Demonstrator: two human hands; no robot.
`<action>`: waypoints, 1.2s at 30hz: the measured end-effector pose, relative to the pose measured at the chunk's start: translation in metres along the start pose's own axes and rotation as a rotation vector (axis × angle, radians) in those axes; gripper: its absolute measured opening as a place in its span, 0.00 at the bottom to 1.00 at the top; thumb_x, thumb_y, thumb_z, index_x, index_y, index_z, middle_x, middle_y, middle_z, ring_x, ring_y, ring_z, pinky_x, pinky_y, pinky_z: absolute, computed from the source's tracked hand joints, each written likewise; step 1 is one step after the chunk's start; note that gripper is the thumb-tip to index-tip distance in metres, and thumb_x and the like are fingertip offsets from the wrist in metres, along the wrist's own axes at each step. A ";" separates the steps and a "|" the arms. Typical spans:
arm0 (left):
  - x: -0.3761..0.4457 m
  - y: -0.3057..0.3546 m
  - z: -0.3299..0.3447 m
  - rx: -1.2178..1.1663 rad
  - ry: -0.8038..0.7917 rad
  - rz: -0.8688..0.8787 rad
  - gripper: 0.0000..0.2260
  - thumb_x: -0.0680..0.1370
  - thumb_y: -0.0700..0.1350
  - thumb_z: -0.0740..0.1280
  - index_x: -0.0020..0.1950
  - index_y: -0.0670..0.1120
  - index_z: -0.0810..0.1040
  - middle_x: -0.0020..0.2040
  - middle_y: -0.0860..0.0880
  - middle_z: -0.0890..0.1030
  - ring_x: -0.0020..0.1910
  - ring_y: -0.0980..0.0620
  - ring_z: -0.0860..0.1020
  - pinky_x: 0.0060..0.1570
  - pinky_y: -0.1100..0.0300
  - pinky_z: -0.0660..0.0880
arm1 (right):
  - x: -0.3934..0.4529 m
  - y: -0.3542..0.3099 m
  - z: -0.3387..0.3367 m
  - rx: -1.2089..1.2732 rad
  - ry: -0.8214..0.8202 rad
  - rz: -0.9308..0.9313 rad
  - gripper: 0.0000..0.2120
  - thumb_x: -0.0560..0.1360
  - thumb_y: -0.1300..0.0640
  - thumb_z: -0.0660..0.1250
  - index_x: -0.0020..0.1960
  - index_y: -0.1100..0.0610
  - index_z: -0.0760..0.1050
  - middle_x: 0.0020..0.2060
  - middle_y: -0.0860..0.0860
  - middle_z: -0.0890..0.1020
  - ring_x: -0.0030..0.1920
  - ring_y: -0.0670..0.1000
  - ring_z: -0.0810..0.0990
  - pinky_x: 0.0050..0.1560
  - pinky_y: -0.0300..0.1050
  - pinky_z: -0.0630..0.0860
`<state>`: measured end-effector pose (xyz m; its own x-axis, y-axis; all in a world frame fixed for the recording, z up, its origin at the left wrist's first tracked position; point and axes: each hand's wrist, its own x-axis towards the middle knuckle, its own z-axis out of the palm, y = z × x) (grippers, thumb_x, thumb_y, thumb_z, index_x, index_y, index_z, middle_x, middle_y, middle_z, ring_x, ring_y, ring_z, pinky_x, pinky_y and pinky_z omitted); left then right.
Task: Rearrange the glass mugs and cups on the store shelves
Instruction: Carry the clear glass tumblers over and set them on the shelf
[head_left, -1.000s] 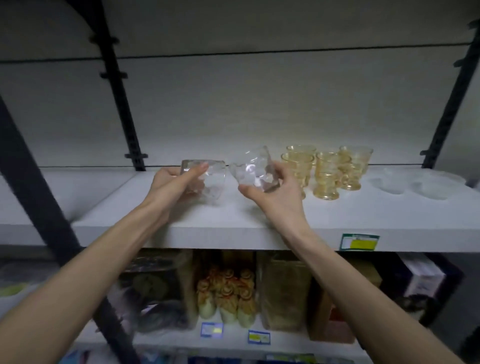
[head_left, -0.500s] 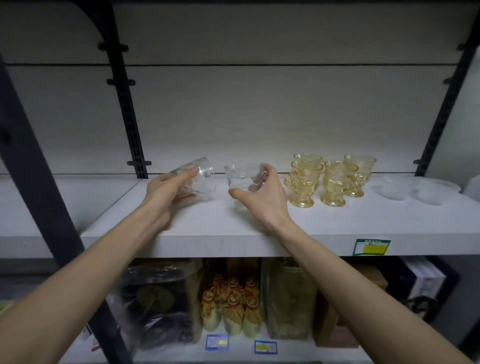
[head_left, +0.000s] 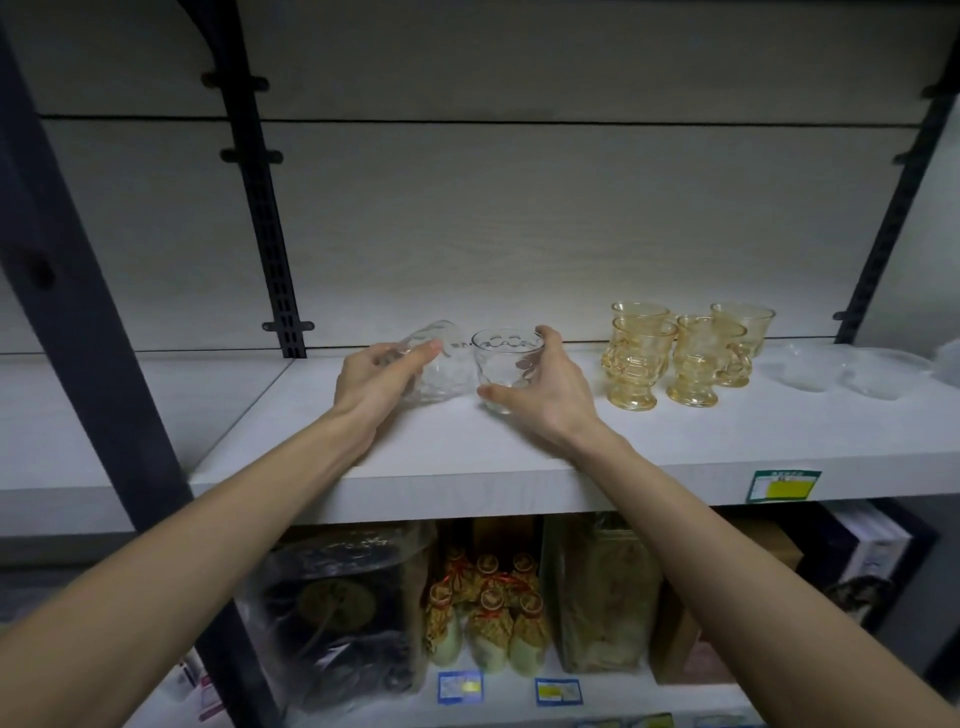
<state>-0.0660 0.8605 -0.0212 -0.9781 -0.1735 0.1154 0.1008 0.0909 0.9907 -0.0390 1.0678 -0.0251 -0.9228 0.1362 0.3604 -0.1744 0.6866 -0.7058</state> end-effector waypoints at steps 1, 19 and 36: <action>0.000 0.000 -0.001 0.000 0.010 0.010 0.36 0.61 0.65 0.81 0.62 0.47 0.83 0.48 0.49 0.85 0.44 0.51 0.81 0.52 0.57 0.77 | 0.000 0.000 0.000 -0.002 -0.001 0.001 0.53 0.66 0.41 0.79 0.80 0.56 0.54 0.63 0.52 0.79 0.64 0.56 0.77 0.63 0.53 0.75; -0.028 0.008 0.006 0.264 -0.025 0.215 0.42 0.67 0.44 0.83 0.77 0.51 0.67 0.67 0.48 0.75 0.64 0.48 0.77 0.59 0.56 0.80 | -0.002 0.003 -0.010 0.104 -0.041 0.017 0.50 0.69 0.47 0.79 0.80 0.57 0.54 0.66 0.54 0.79 0.66 0.58 0.77 0.62 0.49 0.74; -0.170 -0.013 -0.078 0.981 0.313 0.917 0.26 0.81 0.52 0.67 0.75 0.42 0.70 0.77 0.44 0.69 0.75 0.45 0.69 0.74 0.49 0.65 | -0.125 -0.042 0.031 -0.038 0.250 -0.618 0.30 0.81 0.47 0.65 0.78 0.60 0.64 0.78 0.57 0.66 0.80 0.58 0.60 0.79 0.53 0.58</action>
<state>0.1135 0.8127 -0.0481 -0.5375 0.1238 0.8341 0.3844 0.9164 0.1117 0.0734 0.9997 -0.0594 -0.5487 -0.1322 0.8255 -0.6290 0.7157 -0.3035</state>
